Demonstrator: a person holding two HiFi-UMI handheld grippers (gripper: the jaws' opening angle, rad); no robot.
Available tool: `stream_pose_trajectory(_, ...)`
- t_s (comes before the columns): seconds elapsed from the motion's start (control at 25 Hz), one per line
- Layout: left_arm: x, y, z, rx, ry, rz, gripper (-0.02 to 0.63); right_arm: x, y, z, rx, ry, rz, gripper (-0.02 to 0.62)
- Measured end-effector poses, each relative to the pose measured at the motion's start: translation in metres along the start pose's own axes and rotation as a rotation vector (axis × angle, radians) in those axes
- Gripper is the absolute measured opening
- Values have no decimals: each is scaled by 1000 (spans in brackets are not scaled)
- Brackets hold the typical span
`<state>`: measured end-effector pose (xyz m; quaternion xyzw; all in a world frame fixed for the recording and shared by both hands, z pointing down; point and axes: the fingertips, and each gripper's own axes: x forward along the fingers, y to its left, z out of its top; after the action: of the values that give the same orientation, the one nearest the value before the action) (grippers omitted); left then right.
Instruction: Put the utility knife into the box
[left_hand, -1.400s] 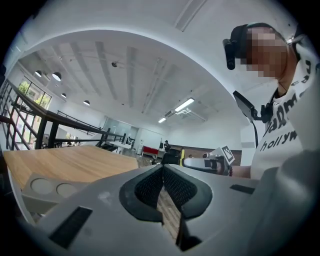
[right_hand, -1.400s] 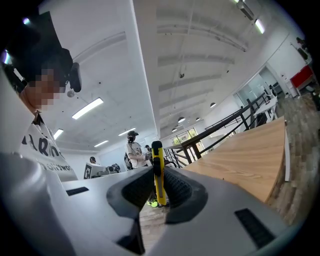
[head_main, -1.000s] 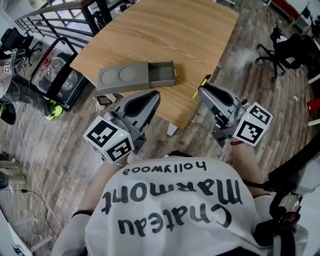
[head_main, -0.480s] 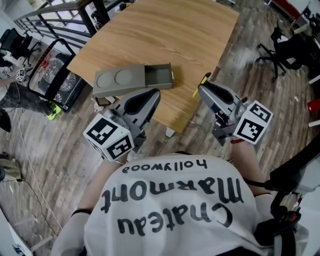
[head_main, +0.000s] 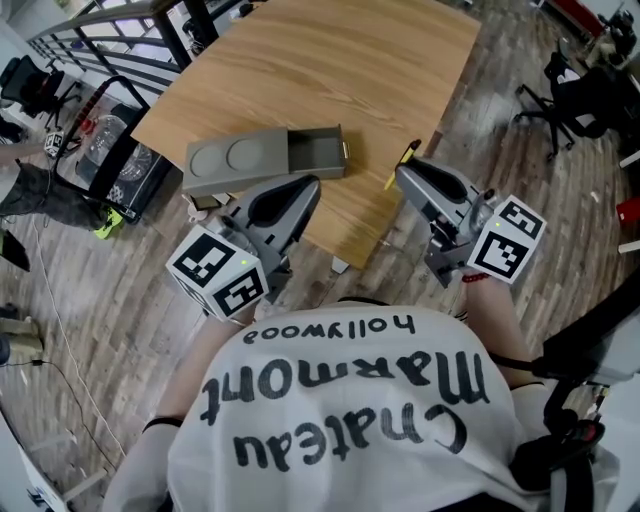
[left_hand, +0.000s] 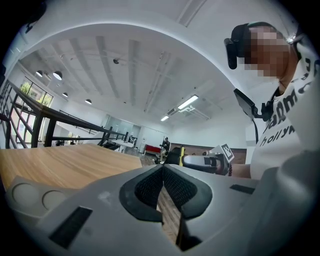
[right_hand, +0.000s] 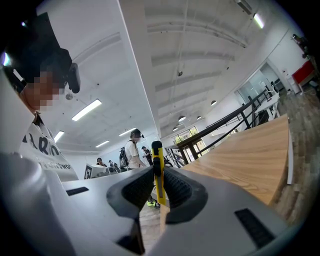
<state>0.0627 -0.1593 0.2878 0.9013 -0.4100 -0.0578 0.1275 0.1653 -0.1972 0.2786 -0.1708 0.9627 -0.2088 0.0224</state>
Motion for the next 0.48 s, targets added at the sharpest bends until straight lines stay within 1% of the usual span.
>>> stream_pose_trajectory(0.28,-1,1,-1,5,-2,13,9,0,-3,1,4,-3,7,63)
stream_pose_trajectory(0.48,-11,3,-6,0,10,52,9,8,-5,-5,30,2,30,63)
